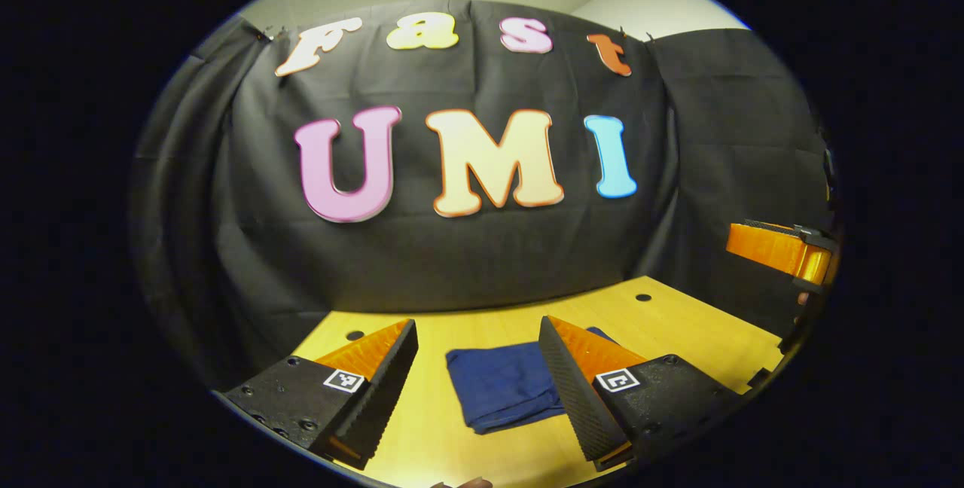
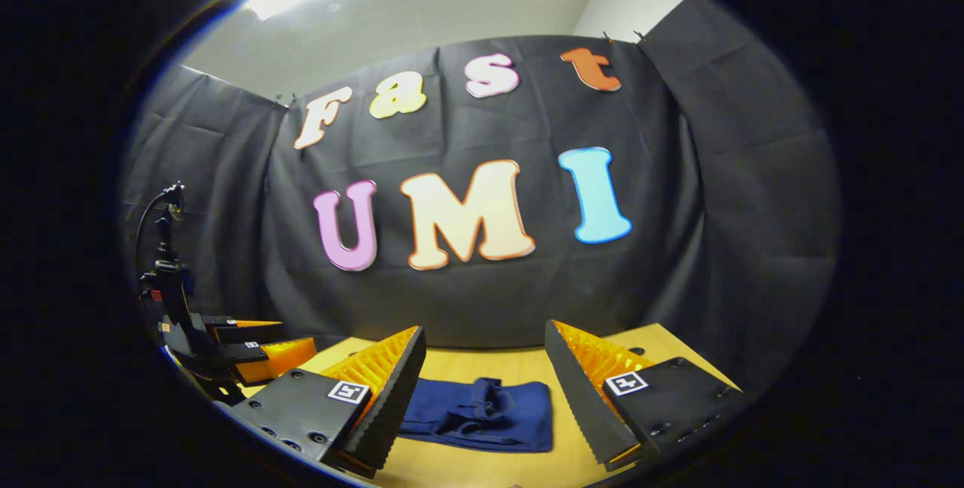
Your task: Grasp the waist and the cuffs of the jeans and fold them to make the two legs overlap; first hold the waist and fold one-third of the jeans toward the cuffs, then hold the cuffs and fold the remaining one-third in the same direction to finish folding.
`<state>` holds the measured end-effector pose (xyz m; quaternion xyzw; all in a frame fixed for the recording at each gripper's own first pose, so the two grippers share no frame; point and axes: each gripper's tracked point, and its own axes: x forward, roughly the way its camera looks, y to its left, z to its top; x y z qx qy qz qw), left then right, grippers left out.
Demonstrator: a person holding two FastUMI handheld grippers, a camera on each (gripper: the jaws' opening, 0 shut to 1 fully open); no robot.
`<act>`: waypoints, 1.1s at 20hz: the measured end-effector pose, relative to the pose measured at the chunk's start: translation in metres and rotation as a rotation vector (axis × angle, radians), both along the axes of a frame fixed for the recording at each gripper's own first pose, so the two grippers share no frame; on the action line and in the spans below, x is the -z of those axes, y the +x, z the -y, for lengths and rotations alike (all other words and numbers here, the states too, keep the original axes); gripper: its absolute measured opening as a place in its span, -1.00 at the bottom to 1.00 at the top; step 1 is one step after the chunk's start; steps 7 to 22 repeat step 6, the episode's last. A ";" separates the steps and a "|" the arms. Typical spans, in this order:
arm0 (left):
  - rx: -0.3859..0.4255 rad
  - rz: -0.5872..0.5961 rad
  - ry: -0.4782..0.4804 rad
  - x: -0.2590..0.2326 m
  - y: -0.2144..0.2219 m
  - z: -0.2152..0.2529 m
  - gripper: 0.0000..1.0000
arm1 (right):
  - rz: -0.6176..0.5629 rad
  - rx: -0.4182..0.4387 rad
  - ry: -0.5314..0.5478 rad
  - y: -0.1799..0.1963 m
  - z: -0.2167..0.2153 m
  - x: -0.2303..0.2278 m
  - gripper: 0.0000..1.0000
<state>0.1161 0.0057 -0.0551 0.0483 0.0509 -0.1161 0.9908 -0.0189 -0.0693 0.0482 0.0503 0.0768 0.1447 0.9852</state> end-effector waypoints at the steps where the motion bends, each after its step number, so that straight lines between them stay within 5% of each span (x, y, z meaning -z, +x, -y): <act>1: -0.008 0.018 -0.001 -0.008 -0.008 -0.008 0.89 | 0.011 -0.013 0.003 -0.009 -0.009 -0.005 0.95; 6: -0.034 0.067 -0.039 -0.023 -0.040 -0.036 0.89 | 0.045 -0.021 0.007 -0.035 -0.033 -0.026 0.87; 22: -0.034 0.067 -0.039 -0.023 -0.040 -0.036 0.89 | 0.045 -0.021 0.007 -0.035 -0.033 -0.026 0.87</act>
